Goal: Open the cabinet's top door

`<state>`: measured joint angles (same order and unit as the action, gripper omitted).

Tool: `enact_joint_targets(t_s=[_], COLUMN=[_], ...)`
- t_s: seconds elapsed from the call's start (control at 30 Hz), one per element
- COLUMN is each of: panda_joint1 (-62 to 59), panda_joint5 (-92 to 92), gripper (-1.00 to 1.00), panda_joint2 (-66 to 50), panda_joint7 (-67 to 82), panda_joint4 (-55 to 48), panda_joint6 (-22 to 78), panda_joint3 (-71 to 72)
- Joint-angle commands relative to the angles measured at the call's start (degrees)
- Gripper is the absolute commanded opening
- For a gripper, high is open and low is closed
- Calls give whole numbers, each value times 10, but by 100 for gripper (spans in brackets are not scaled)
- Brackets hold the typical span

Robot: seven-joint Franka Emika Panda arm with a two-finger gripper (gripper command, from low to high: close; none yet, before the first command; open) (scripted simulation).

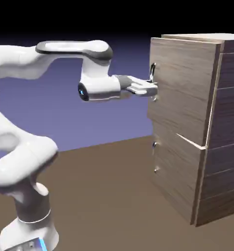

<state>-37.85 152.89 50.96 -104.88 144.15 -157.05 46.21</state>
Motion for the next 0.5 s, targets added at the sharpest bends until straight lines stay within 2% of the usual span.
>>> enact_joint_targets(t_s=[0.0, 0.23, 0.47], panda_joint1=[21, 133, 178], panda_joint5=[-20, -185, -360], gripper=[-100, -100, -100], panda_joint2=[3, 44, 91], panda_joint7=[-7, -67, -118], panda_joint4=[16, 116, 184], panda_joint6=[14, 114, 229], panda_joint3=[-21, -166, -305])
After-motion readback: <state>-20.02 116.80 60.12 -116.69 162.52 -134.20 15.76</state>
